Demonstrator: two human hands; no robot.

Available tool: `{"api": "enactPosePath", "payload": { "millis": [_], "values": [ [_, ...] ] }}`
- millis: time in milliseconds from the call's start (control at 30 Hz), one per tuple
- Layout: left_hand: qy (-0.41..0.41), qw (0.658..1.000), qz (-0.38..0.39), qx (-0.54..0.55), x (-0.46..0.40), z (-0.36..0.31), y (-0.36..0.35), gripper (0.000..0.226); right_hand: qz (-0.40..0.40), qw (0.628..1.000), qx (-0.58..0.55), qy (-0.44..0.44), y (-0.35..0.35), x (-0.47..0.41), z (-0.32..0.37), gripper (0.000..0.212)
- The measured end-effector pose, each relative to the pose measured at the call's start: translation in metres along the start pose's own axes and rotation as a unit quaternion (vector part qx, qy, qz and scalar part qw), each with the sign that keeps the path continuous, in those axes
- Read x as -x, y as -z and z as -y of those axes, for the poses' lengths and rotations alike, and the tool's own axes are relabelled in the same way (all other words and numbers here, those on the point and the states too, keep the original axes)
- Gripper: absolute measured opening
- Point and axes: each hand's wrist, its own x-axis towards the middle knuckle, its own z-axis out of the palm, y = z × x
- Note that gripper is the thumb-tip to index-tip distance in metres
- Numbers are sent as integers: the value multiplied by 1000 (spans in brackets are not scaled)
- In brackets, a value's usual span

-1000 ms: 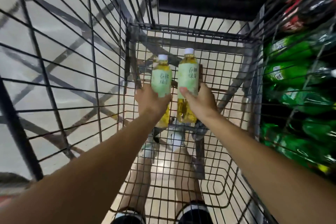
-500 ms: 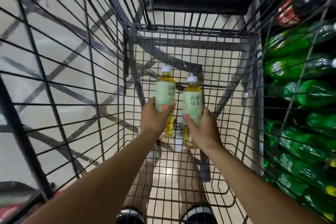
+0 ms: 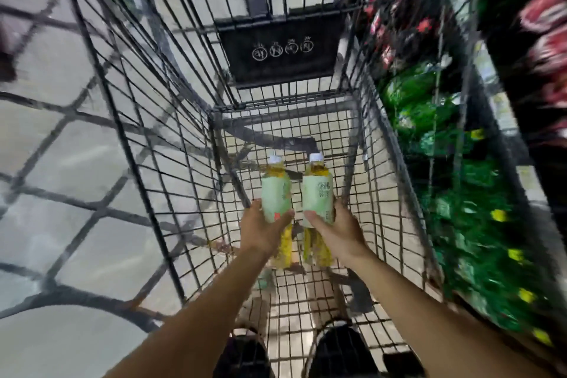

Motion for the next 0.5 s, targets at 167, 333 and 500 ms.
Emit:
{"api": "enactPosePath", "payload": {
  "millis": [167,333,500],
  "values": [
    [-70,997,-7,20,84,-20,48,38,-55,994,-84,42,2,108,15,36],
    [-123,991,30,45,156,-32,99,48,-118,975,-156,108,2,206,19,52],
    [-200,974,87,57,240,-46,142,49,-180,949,-197,169,-5,305,24,43]
  ]
}}
